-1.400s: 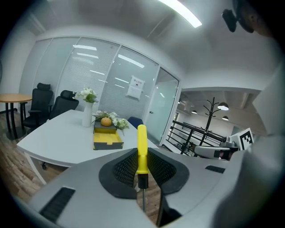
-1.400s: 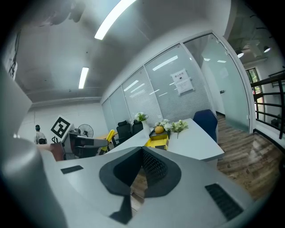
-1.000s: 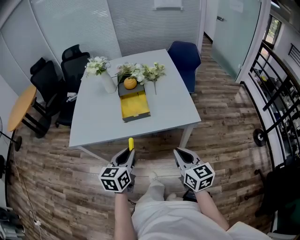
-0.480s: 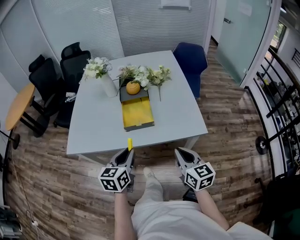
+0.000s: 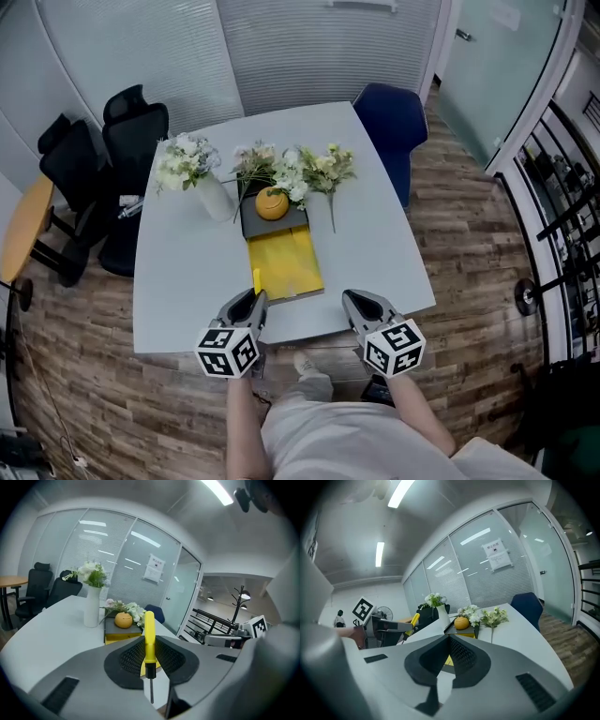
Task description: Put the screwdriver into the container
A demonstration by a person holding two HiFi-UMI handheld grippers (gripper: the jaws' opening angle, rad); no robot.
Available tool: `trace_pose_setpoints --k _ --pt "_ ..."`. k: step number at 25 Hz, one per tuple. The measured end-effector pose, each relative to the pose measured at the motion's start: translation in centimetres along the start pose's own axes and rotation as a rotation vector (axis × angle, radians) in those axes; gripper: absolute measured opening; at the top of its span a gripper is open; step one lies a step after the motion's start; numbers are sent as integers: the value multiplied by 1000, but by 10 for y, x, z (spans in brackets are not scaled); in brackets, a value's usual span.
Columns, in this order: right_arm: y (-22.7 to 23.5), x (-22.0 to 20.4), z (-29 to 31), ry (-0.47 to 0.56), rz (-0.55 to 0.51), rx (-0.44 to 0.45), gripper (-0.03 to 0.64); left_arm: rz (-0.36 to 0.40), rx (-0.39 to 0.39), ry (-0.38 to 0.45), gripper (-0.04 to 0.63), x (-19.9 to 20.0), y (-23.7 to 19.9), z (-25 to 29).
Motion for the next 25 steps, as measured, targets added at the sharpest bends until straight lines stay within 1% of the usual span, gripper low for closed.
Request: trace_pose_setpoints --k 6,12,18,25 --pt "3 24 63 -6 10 -33 15 -2 -39 -27 67 35 -55 39" --pt "1 41 98 5 14 -62 15 3 -84 -47 67 58 -88 64" --pt "0 43 103 2 12 -86 15 -4 -116 -61 67 59 -96 75" --pt "6 40 96 4 12 -110 15 -1 -144 -67 67 54 -90 81"
Point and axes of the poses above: the fingertips, and each gripper's own axes: z forward along the fingers, y to its right, x out of its top, the point moved 10 cm from there along -z, backward along the fingers, and after that the axes turned 14 degrees about -x, right-handed, at the moved point
